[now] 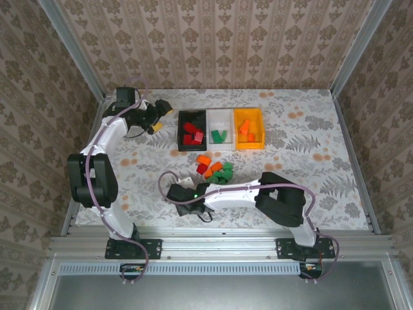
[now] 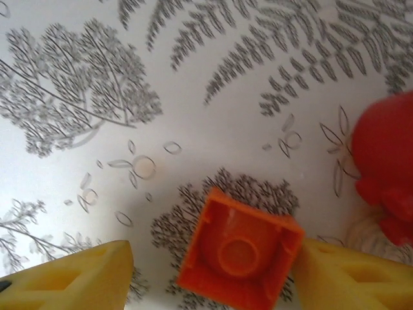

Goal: Sort the legos into containers by color

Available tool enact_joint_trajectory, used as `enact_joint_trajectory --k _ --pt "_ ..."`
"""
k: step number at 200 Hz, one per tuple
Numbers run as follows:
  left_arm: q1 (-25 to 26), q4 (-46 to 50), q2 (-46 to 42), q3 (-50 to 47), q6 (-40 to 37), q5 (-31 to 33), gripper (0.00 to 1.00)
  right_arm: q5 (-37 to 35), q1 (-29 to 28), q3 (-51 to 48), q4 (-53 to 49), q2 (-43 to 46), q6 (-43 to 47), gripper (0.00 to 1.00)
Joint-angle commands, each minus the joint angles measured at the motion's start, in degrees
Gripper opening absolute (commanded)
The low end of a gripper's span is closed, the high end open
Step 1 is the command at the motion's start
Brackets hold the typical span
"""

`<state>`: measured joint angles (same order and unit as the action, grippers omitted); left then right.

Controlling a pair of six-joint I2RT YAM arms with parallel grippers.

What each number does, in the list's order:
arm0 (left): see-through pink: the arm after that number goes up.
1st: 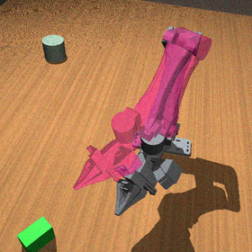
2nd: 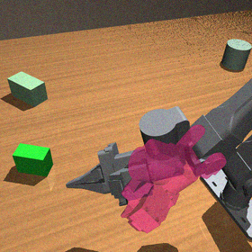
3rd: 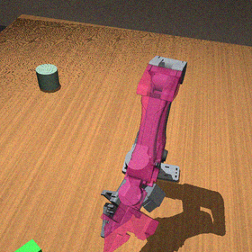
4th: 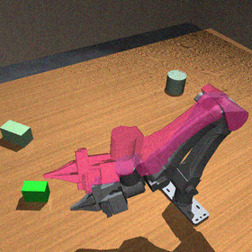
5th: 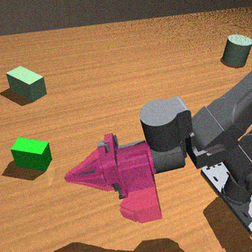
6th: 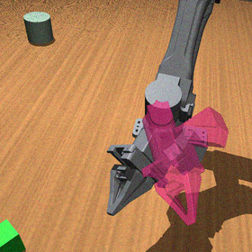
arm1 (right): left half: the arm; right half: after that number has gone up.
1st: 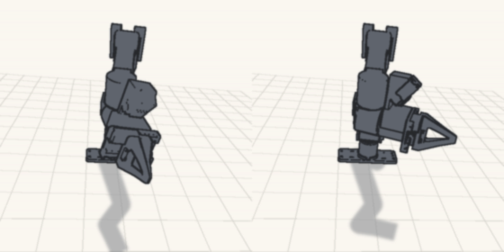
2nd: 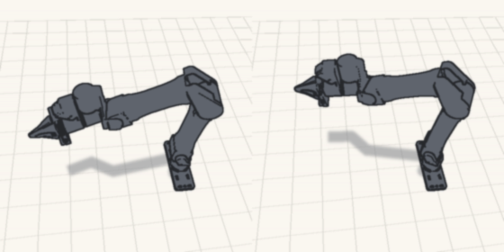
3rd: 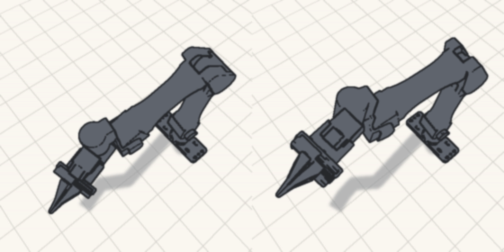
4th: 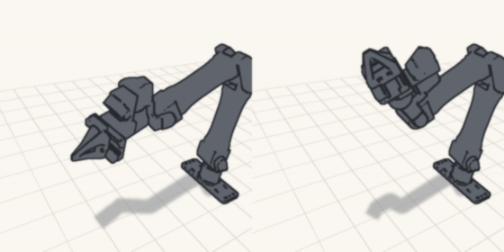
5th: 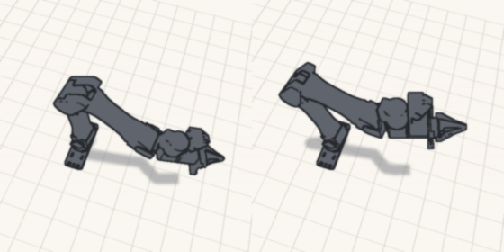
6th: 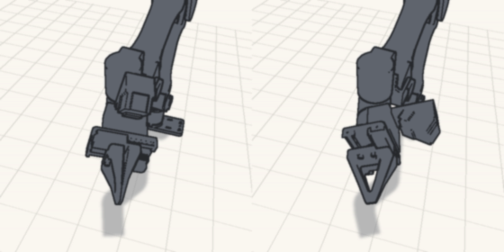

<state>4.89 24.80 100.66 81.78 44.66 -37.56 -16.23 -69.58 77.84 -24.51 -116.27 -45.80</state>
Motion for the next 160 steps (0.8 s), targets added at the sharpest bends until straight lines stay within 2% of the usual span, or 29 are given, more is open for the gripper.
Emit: enact_joint_trajectory --k 1,15,53,77,98,134,160 --pt "0.15 -0.28 -0.82 -0.13 0.69 -0.56 0.86 -4.36 0.15 2.35 -0.99 -2.25 -0.57 0.49" --pt "0.12 -0.27 -0.82 -0.11 0.76 -0.67 0.86 -5.28 0.15 2.95 -1.27 -2.72 0.21 0.4" --pt "0.04 -0.35 -0.73 0.05 0.81 -0.91 0.86 -6.32 0.11 4.89 -2.92 -3.37 2.6 0.31" --pt "0.04 -0.32 -0.71 -0.04 0.88 -0.93 0.86 -6.9 0.06 3.9 -1.99 -1.23 3.55 0.3" --pt "0.36 -0.8 -0.82 -0.22 1.13 -1.18 0.86 -10.34 1.04 3.57 -2.65 3.24 6.6 0.3" --pt "1.74 -0.89 -0.8 -0.04 0.95 -1.46 0.86 -13.7 11.22 0.81 -1.8 14.28 13.6 0.29" --pt "4.02 -0.56 -0.49 0.39 0.42 -1.75 0.86 -12.25 23.33 0.12 -0.28 19.16 18.48 0.3"
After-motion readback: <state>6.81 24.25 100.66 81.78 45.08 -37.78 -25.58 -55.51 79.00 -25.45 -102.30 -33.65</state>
